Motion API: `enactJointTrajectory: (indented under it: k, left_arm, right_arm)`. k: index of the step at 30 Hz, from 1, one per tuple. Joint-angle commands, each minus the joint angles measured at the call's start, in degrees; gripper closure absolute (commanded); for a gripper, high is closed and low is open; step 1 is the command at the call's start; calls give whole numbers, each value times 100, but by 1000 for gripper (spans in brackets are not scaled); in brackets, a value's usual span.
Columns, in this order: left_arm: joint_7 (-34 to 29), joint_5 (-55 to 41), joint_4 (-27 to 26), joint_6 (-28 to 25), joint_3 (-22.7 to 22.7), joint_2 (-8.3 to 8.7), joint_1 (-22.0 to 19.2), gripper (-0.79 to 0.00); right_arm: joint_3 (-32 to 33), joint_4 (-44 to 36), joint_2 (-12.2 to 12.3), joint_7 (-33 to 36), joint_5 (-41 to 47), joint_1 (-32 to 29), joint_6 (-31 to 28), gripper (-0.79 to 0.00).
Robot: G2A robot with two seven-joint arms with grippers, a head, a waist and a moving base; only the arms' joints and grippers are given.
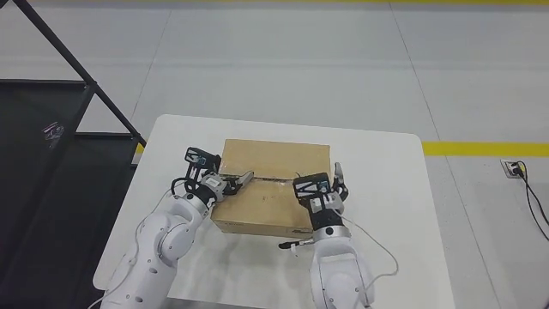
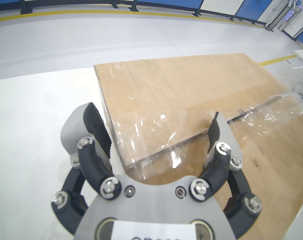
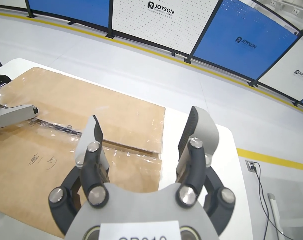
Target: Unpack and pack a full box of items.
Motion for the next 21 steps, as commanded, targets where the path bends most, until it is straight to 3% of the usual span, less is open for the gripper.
enactJointTrajectory:
  k: [1,21]
  left_arm:
    - [-9,8,0,1,-3,0,4,-785]
    - [-52,33,30,25,17,-15,-19,-785]
  right_arm:
    - [47,-1,-2,7,159,-11,45,-785]
    - [278,-65,-28,-429,1255,-164,694,-785]
